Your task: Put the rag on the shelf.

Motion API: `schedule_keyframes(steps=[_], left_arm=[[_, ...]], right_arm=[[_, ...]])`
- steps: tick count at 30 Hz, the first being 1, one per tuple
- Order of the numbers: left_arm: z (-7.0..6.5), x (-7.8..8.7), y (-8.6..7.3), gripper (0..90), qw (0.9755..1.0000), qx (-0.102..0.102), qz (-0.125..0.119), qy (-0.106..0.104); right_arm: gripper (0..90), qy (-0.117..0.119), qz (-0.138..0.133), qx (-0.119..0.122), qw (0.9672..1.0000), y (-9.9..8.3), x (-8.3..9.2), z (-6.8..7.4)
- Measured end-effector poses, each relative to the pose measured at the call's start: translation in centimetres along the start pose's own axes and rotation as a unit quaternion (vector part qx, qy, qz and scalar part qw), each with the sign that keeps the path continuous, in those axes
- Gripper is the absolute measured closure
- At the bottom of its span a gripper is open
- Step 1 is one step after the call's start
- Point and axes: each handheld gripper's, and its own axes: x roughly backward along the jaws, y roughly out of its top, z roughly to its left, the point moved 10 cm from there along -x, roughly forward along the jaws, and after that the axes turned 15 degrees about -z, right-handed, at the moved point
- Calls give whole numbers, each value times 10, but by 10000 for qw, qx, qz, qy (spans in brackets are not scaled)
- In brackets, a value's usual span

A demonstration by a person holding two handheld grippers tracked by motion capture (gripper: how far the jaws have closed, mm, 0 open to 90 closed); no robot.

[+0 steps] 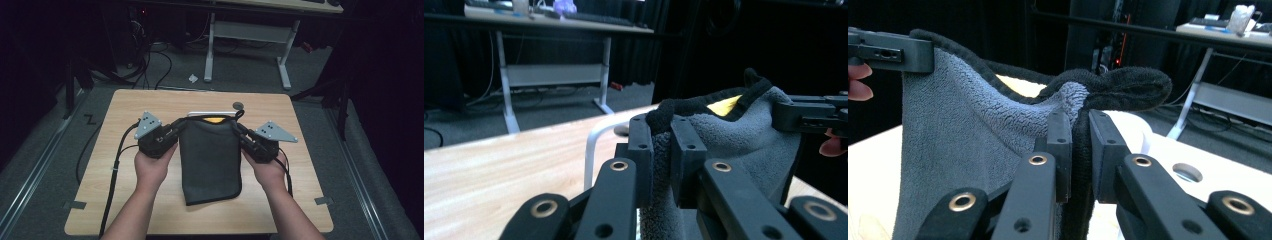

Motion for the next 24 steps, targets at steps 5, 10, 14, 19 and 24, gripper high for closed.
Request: schedule_keyframes(steps=[5, 10, 14, 19, 24], left_arm=[[-2, -2, 18, 816, 9998, -65, -201, -30], [-4, -6, 33, 817, 9993, -162, -336, -54], [-7, -8, 45, 818, 9987, -280, -421, -97], [-9, -11, 58, 819, 9979, -363, -512, -135], [-11, -13, 66, 819, 9974, -383, -593, -158]], right_arm=[[818, -6, -158, 35, 9999, 17, -1, 0], [817, -2, -304, 33, 9995, 31, -1, -1], [818, -22, -433, -8, 9991, 41, 0, -4], [817, -55, -585, -21, 9983, 53, 0, -8], [816, -23, -670, -61, 9977, 62, 1, -9]])
